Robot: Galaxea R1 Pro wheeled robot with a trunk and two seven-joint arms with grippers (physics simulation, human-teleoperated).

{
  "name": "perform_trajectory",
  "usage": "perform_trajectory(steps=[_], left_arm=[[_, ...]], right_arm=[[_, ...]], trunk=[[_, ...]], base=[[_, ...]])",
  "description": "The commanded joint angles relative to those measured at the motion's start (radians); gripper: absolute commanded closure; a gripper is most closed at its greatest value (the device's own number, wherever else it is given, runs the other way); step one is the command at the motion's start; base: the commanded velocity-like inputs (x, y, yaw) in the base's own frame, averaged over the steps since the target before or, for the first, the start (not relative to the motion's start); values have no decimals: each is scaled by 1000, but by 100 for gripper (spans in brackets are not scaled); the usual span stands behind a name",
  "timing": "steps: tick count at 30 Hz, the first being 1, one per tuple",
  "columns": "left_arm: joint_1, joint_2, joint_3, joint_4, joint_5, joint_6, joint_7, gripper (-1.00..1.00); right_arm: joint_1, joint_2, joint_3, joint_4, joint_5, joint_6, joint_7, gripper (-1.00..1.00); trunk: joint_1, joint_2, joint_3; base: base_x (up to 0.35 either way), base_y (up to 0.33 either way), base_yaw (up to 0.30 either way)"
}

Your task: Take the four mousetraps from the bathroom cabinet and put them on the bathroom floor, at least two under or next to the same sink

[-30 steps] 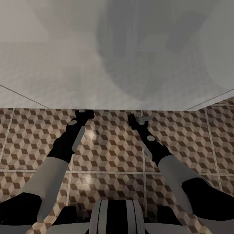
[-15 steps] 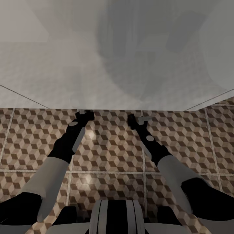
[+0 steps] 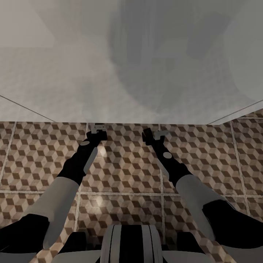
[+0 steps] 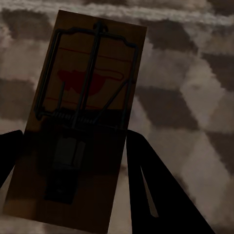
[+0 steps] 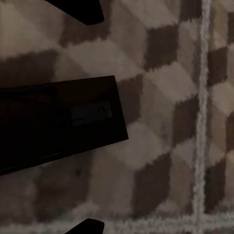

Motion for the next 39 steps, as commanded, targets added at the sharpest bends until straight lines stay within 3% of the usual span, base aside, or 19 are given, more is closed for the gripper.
perform_trajectory(steps=[1,14,39], left_arm=[[0,1,-4,1,7,1,9,100],[0,0,-3,12,6,-5,9,100],[0,0,-3,32,5,-6,9,100]], right_arm=[[-1,-1,8,1,-10,-4,-5,-100],[0,15,8,0,-9,-4,-5,-100],[1,17,8,0,-9,-5,-5,-100]], trunk=[[0,0,0],[0,0,0],[0,0,0]], base=[[0,0,0],[0,0,0],[0,0,0]])
